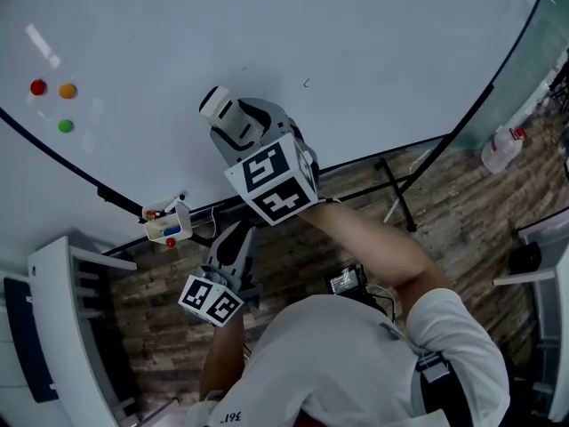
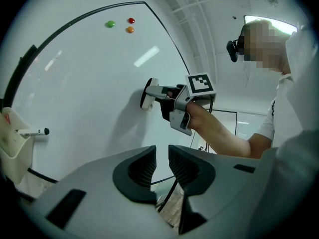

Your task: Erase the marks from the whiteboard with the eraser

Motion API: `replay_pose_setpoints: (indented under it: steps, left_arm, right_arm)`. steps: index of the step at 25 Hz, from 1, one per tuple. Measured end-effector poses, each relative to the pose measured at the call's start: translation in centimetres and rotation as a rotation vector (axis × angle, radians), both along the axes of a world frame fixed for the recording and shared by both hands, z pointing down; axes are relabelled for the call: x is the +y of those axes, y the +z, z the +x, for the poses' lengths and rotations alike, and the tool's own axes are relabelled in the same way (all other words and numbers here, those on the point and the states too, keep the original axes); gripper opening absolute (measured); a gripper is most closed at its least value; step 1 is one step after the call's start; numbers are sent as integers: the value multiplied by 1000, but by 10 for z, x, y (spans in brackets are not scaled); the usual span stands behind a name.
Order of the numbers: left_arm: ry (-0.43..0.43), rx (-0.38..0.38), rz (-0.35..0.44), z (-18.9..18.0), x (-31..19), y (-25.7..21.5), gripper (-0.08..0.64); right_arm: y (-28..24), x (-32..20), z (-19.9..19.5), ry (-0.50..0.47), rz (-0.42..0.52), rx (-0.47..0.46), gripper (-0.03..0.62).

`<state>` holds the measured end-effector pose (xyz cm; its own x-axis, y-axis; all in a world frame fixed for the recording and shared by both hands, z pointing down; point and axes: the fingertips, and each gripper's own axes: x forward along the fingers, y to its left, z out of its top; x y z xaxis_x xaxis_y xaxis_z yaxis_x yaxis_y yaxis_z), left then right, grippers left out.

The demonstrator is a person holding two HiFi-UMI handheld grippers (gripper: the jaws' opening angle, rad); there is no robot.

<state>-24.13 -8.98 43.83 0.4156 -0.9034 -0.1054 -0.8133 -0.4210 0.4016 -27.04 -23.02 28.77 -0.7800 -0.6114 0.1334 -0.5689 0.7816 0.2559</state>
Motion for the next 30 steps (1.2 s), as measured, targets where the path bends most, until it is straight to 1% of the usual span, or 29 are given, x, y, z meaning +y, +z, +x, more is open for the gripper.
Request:
replay_pose_setpoints:
  steps: [4,8,14,17,20,23,30]
  left_arm:
    - [-27,5,-18,-6,9,6,81]
    - [-57,10,-34,-16,17,12,82]
    - [-83,8,-39,-29,27,14,82]
    - [-90,7,-38,-33,29,14,82]
    - [-88,6,-34,-34,29,14,81]
    - [-83,2,-35,-34,28,14,82]
    - [-70,-5,-34,-29,25,12,81]
  right_arm:
    - [18,10,-17,-28,-28,20,253]
    - [38,15,-35,-36,-29,58,253]
    - [64,5,-54,8,-33,109,253]
    - [68,2,-56,40,-2,124,253]
    - [70,-1,-58,74,20,123,253]
    - [70,-3,-58,98,13,115,253]
    - [68,-4,-53,106,-8,96,253]
